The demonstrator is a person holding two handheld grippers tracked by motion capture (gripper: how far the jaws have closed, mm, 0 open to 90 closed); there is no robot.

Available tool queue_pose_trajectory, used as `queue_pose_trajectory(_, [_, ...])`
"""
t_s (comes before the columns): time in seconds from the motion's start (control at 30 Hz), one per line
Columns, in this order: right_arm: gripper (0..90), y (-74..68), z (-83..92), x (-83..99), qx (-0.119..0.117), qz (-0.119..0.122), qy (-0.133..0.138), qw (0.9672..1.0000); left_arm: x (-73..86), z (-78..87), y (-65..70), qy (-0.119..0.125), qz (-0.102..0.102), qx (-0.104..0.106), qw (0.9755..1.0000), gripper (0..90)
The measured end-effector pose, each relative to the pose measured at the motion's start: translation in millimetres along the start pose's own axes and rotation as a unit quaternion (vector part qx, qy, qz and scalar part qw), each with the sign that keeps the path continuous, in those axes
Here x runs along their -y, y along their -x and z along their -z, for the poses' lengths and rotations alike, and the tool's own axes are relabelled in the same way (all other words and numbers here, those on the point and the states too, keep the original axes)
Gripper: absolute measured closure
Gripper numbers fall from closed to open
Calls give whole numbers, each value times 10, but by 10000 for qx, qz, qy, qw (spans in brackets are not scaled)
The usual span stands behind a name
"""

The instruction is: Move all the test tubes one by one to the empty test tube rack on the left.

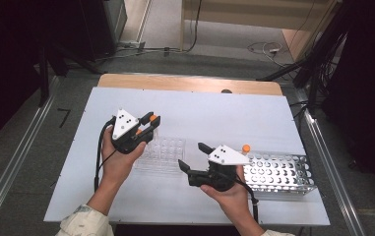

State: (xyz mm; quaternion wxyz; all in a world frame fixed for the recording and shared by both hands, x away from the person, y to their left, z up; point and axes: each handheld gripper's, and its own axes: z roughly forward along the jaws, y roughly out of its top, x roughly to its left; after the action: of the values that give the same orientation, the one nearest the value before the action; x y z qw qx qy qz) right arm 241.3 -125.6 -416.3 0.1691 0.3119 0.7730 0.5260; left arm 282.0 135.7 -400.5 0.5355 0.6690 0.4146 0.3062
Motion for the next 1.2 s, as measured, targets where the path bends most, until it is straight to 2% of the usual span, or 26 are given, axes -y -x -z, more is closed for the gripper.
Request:
queue_pose_trajectory(0.2, [185, 3, 12, -4, 0, -26, 37, 10000, 77, -24, -1, -84, 17, 17, 10000, 707])
queue_pose_trajectory(0.4, [185, -8, 6, -3, -24, -30, 38, 10000, 171, -61, 26, -266, -95, 3, 9996, 705])
queue_pose_trajectory(0.57, [185, -3, 11, -2, -41, -18, 46, 10000, 266, -85, 16, -401, -66, -28, 9992, 703])
queue_pose_trajectory(0.83, [185, -3, 13, 6, -42, -50, 36, 10000, 310, -89, 35, -455, -138, -35, 9989, 685])
queue_pose_trajectory(0.97, [185, -4, 13, 7, -42, -48, 33, 10000, 300, -81, 40, -405, -68, 47, 9991, 541])
queue_pose_trajectory(1.07, [185, -1, 17, 6, -36, -53, 36, 10000, 288, -74, 56, -408, 15, 116, 9991, 399])
queue_pose_trajectory(1.2, [184, 1, 26, 2, -41, -40, 48, 10000, 268, -62, 78, -444, 274, 310, 9982, 206])
